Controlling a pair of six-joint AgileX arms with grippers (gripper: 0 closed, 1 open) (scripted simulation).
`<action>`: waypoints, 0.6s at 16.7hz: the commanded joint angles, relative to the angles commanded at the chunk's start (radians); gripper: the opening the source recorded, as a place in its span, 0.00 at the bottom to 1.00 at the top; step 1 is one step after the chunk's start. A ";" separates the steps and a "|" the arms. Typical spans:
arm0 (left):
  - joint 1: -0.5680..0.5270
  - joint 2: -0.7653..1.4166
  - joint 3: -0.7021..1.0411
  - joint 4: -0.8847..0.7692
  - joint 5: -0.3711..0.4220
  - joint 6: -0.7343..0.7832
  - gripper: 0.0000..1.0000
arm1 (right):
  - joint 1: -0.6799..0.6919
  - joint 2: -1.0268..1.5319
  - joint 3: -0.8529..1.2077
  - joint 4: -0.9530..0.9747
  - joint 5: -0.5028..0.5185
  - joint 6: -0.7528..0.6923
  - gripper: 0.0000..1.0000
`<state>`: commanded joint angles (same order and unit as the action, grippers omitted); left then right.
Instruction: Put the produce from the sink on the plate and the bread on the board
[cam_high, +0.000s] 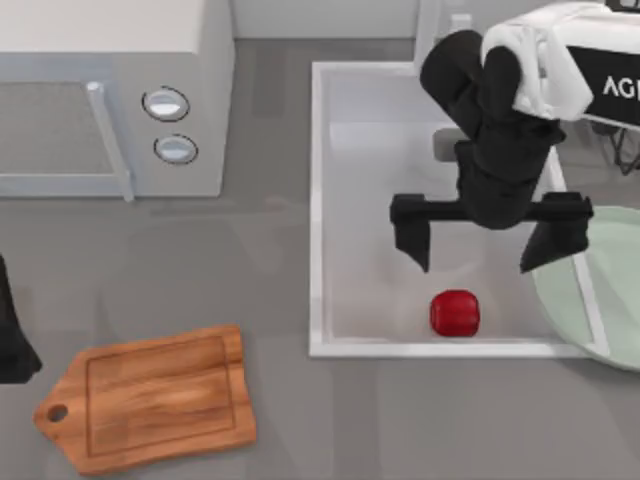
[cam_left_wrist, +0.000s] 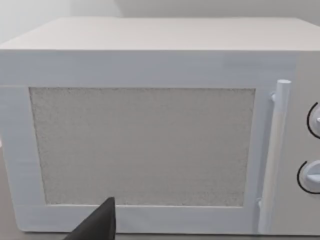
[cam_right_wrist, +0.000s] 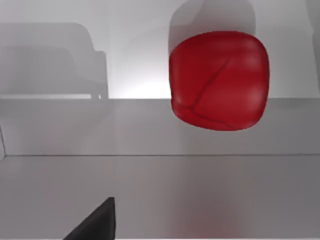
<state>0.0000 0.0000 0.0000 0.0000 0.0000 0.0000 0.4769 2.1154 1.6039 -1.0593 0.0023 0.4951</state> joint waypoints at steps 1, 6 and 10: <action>0.000 0.000 0.000 0.000 0.000 0.000 1.00 | -0.005 -0.002 -0.003 0.002 0.000 -0.001 1.00; 0.000 0.000 0.000 0.000 0.000 0.000 1.00 | -0.003 0.075 -0.052 0.116 0.001 0.001 1.00; 0.000 0.000 0.000 0.000 0.000 0.000 1.00 | -0.001 0.199 -0.131 0.353 0.002 0.003 1.00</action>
<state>0.0000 0.0000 0.0000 0.0000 0.0000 0.0000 0.4762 2.3143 1.4727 -0.7064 0.0042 0.4982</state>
